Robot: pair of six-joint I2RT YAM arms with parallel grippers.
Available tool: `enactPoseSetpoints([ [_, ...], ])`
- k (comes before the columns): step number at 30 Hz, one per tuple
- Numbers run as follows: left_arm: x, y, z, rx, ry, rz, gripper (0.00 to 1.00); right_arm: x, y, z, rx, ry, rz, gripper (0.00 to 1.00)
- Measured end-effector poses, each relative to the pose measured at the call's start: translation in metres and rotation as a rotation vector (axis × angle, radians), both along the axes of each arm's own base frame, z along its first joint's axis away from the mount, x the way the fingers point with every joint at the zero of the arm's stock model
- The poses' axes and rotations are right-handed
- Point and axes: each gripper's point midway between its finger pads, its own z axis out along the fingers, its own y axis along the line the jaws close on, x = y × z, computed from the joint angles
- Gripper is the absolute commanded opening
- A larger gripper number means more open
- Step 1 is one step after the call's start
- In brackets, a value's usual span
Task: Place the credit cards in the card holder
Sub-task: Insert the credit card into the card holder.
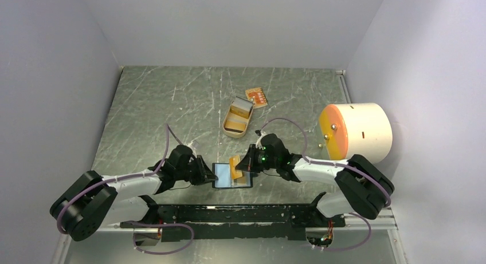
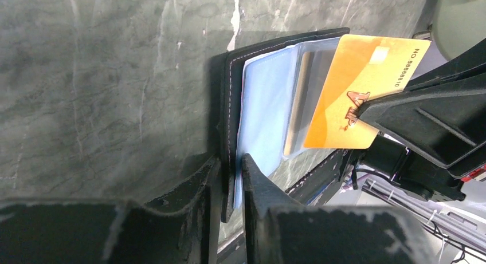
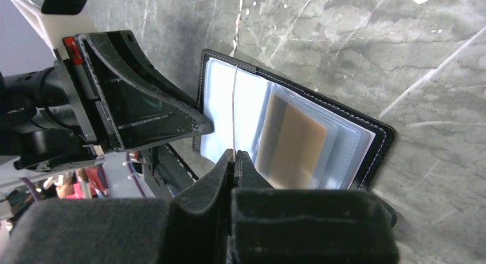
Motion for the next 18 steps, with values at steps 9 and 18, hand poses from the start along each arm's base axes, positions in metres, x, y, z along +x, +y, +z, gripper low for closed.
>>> enactPoseSetpoints([
  [9,-0.004,0.001,-0.002,-0.018,-0.007,-0.005,0.25,-0.006,0.004,-0.007,0.053,0.051,-0.048,0.0],
  [18,-0.005,0.0,0.0,-0.028,-0.008,-0.013,0.26,-0.008,0.006,-0.019,0.051,0.084,-0.069,0.0],
])
